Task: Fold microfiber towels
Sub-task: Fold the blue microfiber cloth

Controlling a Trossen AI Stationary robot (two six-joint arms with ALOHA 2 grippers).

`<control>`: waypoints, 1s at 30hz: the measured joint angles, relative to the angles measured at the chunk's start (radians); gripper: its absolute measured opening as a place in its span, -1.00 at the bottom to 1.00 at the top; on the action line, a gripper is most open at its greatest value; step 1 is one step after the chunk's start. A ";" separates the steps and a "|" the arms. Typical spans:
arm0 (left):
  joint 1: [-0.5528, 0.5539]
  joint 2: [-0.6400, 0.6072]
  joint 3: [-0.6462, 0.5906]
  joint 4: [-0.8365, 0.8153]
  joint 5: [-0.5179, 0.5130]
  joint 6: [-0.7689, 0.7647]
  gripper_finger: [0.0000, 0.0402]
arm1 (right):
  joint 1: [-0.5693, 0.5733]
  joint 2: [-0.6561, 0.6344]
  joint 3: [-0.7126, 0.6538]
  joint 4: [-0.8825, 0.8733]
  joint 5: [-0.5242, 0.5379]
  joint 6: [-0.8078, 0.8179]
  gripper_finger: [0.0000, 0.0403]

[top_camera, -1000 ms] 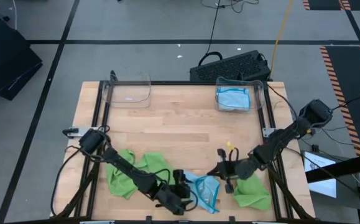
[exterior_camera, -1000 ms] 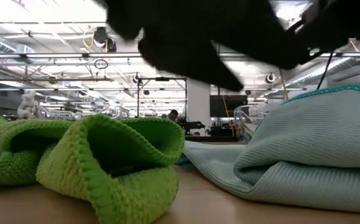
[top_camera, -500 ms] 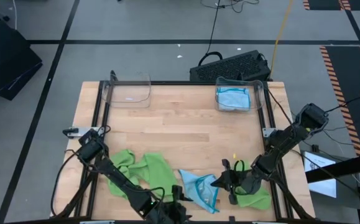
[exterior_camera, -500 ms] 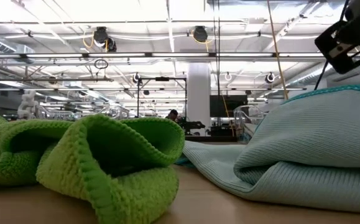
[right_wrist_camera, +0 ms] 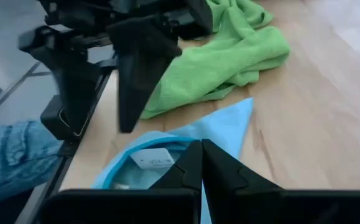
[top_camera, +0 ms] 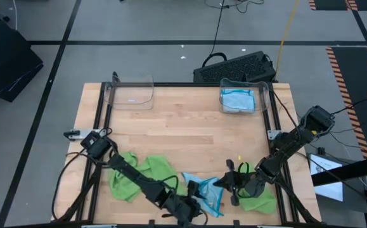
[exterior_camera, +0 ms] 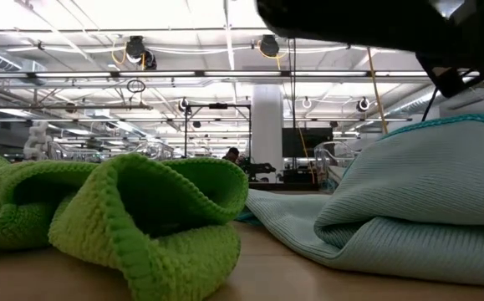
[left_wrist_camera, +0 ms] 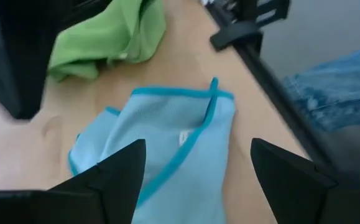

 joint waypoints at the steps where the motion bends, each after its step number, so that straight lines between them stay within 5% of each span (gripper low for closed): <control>1: 0.009 0.005 0.000 0.020 0.027 -0.002 0.45 | 0.000 0.000 0.000 0.001 0.002 -0.004 -1.00; 7: 0.028 0.028 -0.002 -0.030 0.055 -0.015 0.18 | 0.000 0.000 0.000 -0.006 0.003 -0.004 -1.00; 17: 0.041 0.024 0.000 -0.109 0.056 0.071 -0.90 | 0.000 0.000 0.000 -0.002 0.006 -0.052 -1.00; 24: 0.028 -0.089 -0.001 -0.189 -0.080 0.102 -0.96 | -0.001 0.000 0.000 0.017 0.139 -0.105 -1.00; 30: 0.009 -0.219 -0.001 -0.269 -0.299 0.114 -0.96 | -0.010 0.000 0.000 0.118 0.157 -0.215 -0.99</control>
